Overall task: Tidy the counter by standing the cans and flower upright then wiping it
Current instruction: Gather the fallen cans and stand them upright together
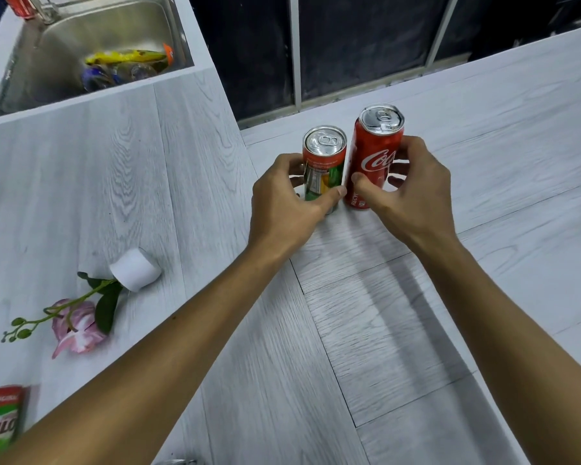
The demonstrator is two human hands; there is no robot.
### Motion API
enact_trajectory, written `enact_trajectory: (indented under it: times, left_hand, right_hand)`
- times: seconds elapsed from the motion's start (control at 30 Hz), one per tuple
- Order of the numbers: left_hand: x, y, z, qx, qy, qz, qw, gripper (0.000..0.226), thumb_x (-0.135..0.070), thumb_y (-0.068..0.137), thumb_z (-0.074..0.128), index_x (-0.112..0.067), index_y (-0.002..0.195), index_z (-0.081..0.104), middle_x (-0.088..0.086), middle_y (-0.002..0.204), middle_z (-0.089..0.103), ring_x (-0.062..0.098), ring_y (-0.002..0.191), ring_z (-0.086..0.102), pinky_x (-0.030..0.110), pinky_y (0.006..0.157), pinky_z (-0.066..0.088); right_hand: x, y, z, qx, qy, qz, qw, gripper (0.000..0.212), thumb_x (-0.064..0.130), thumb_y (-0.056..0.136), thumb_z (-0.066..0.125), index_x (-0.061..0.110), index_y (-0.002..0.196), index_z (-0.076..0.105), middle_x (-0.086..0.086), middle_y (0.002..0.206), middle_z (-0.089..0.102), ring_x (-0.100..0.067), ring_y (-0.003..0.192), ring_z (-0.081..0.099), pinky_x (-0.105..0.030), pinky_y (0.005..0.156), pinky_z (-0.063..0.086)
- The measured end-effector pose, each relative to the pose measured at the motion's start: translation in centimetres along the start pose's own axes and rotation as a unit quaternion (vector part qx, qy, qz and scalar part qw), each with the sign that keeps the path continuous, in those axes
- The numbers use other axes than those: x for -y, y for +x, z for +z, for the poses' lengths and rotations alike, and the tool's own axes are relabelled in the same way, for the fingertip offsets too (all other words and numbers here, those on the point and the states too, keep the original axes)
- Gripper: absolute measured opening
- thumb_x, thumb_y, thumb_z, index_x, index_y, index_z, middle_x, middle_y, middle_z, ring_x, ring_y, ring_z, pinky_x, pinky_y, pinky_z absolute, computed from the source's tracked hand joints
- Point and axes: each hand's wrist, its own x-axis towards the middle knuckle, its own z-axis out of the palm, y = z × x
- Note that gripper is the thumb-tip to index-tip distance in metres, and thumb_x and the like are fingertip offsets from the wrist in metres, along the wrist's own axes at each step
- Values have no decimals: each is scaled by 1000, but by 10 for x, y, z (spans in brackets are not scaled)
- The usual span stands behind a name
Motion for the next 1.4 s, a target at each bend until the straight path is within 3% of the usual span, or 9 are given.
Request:
enact_trajectory:
  times: [0.1, 0.3, 0.4, 0.6, 0.77, 1.1, 1.27, 1.4]
  left_hand:
    - [4, -6, -1, -2, 6, -21, 1000, 83, -56, 71, 88, -23, 139, 55, -8, 133, 64, 7, 118, 61, 32, 97, 56]
    - [11, -24, -7, 24, 62, -41, 997, 92, -74, 73, 75, -26, 147, 48, -5, 146, 57, 15, 132, 56, 38, 102, 52]
    - [14, -32, -10, 42, 97, -49, 993, 93, -82, 73, 66, -28, 146, 49, -5, 151, 54, 18, 136, 53, 42, 104, 51]
    - [17, -60, -19, 60, 186, -14, 981, 87, -83, 79, 56, -29, 146, 49, -6, 154, 49, 18, 138, 51, 36, 101, 45]
    - [19, -84, -32, 115, 224, 39, 967, 77, -73, 89, 52, -31, 153, 41, -6, 163, 36, 19, 149, 37, 40, 113, 39]
    - [23, -134, -66, 166, 210, 80, 960, 69, -68, 95, 45, -34, 154, 39, -9, 165, 34, 15, 152, 31, 35, 121, 19]
    - [24, -156, -96, 181, 199, 75, 960, 68, -66, 95, 38, -33, 154, 39, -7, 165, 35, 15, 152, 30, 35, 123, 15]
    - [28, -177, -124, 169, 192, 86, 963, 57, -55, 102, 44, -31, 154, 41, -6, 163, 37, 13, 151, 30, 36, 126, 14]
  right_hand:
    - [-5, -3, -4, 28, -26, 1, 999, 80, 59, 77, 76, 16, 140, 52, -1, 132, 63, -14, 114, 61, -34, 92, 55]
    - [-13, -20, -12, 77, -109, 41, 990, 97, 77, 75, 67, 18, 148, 44, -6, 152, 49, -25, 135, 50, -46, 103, 46]
    - [-12, -30, -18, 90, -133, 54, 986, 99, 80, 76, 63, 18, 150, 41, -6, 155, 45, -26, 138, 47, -45, 103, 45]
    - [-1, -58, -33, 108, -179, 31, 977, 91, 79, 83, 56, 20, 150, 42, -3, 155, 45, -23, 137, 48, -41, 100, 47]
    - [20, -90, -47, 147, -199, -10, 969, 86, 78, 88, 47, 23, 152, 38, -2, 159, 41, -23, 141, 44, -44, 106, 44]
    - [52, -153, -46, 207, -211, -78, 952, 70, 63, 100, 43, 21, 154, 39, -1, 162, 36, -19, 147, 35, -37, 115, 32]
    - [66, -179, -42, 218, -200, -80, 952, 64, 58, 102, 42, 20, 153, 42, -2, 161, 37, -19, 147, 35, -37, 116, 30]
    - [82, -204, -40, 224, -197, -76, 951, 63, 58, 102, 41, 22, 154, 41, 0, 162, 36, -17, 148, 32, -35, 117, 29]
